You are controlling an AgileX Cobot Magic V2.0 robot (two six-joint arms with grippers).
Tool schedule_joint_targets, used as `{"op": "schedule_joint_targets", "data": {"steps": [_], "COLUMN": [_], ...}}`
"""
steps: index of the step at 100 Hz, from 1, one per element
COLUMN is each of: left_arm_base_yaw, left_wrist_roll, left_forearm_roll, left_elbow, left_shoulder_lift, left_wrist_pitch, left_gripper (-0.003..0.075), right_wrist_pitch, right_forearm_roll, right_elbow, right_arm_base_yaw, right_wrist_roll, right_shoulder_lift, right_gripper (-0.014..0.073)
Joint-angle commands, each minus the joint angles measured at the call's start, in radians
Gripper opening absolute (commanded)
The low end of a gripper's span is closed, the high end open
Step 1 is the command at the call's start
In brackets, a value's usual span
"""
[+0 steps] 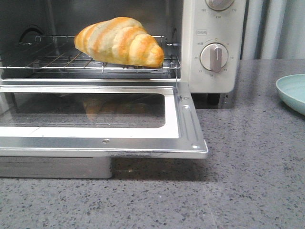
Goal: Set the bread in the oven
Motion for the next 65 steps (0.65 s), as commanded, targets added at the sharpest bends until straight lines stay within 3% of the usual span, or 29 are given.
{"op": "schedule_joint_targets", "data": {"steps": [1,65], "left_arm_base_yaw": [-0.008,-0.008], "left_wrist_roll": [-0.006,-0.006], "left_forearm_roll": [-0.006,-0.012], "left_elbow": [0.024,0.024], "left_shoulder_lift": [-0.029,-0.029], "left_wrist_pitch": [-0.052,-0.054], "left_gripper": [-0.0021,-0.0021], "right_wrist_pitch": [-0.051,-0.051], "right_forearm_roll": [-0.001,-0.001], "right_elbow": [0.012,0.012], "right_arm_base_yaw": [-0.006,-0.006], "right_wrist_roll": [-0.004,-0.004], "right_shoulder_lift": [0.009,0.009], "right_gripper": [-0.0076,-0.0076]}}
